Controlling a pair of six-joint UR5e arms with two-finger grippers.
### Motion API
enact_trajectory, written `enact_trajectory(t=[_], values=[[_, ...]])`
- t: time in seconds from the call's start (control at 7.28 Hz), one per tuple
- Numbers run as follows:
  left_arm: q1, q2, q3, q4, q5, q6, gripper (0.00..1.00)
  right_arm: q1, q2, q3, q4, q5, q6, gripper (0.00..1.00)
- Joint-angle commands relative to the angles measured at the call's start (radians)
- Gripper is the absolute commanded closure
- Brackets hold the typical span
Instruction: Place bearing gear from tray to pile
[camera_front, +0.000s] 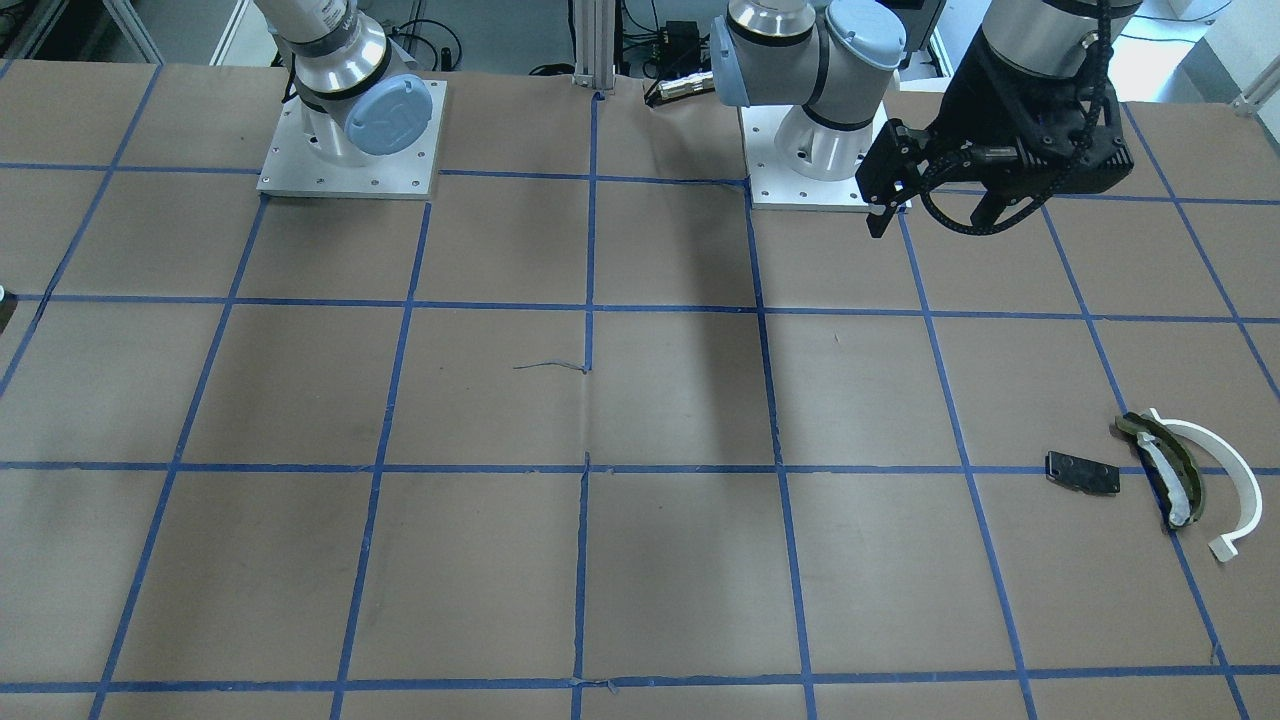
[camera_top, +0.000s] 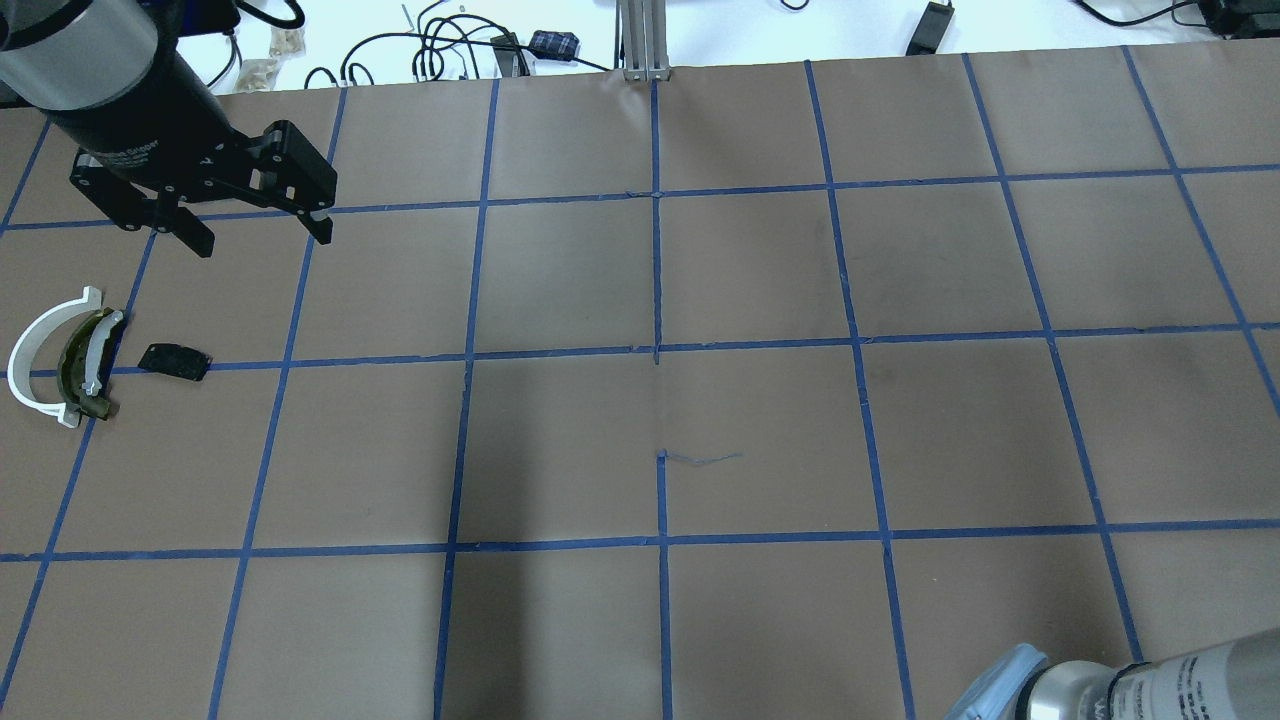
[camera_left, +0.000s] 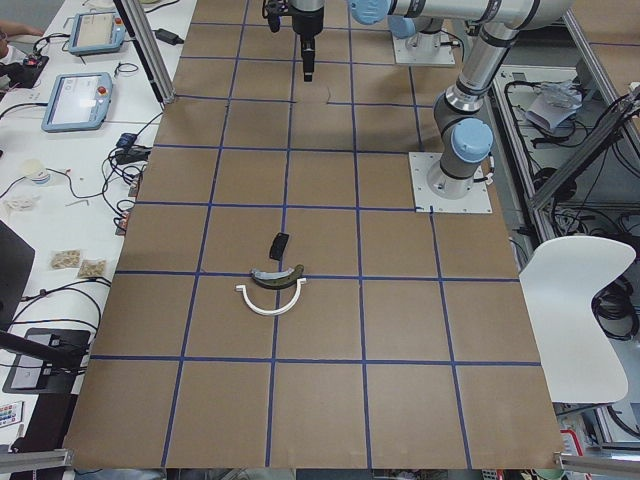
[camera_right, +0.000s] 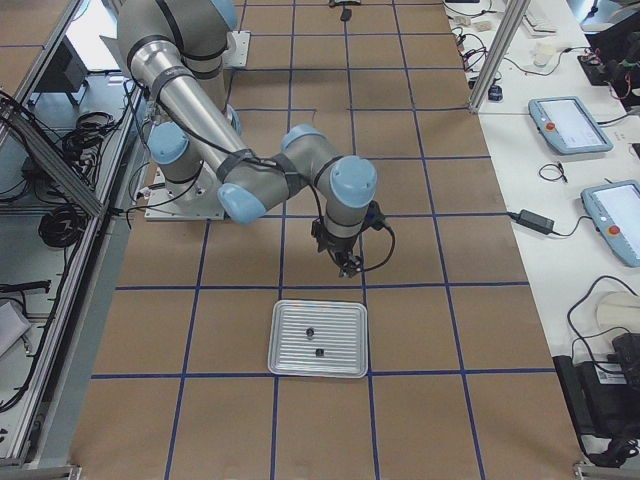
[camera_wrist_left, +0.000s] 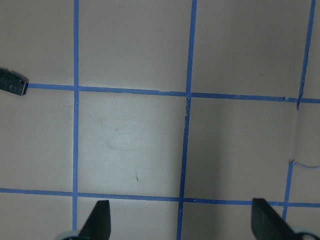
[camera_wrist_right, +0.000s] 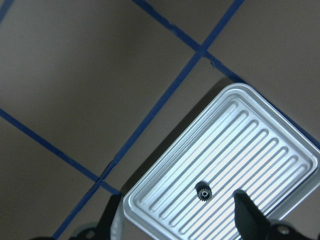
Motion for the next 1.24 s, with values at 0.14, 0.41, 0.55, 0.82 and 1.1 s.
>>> enact_trajectory(t=[0.14, 0.41, 0.55, 0.82, 1.1], values=[[0.000, -0.007, 0.004, 0.000, -0.001, -0.001, 0.00, -0.124, 0.101, 0.175, -0.350, 0.049, -0.142, 0.19], [0.000, -0.003, 0.001, 0.000, 0.001, -0.001, 0.00, -0.147, 0.165, 0.163, -0.384, 0.094, -0.179, 0.19], [0.000, 0.001, -0.003, 0.000, -0.001, -0.001, 0.00, -0.152, 0.188, 0.161, -0.407, 0.101, -0.184, 0.19], [0.000, 0.001, -0.008, -0.002, 0.001, -0.001, 0.00, -0.153, 0.195, 0.164, -0.432, 0.101, -0.189, 0.20], [0.000, 0.001, -0.008, -0.002, -0.001, -0.001, 0.00, -0.168, 0.228, 0.163, -0.432, 0.105, -0.196, 0.24]])
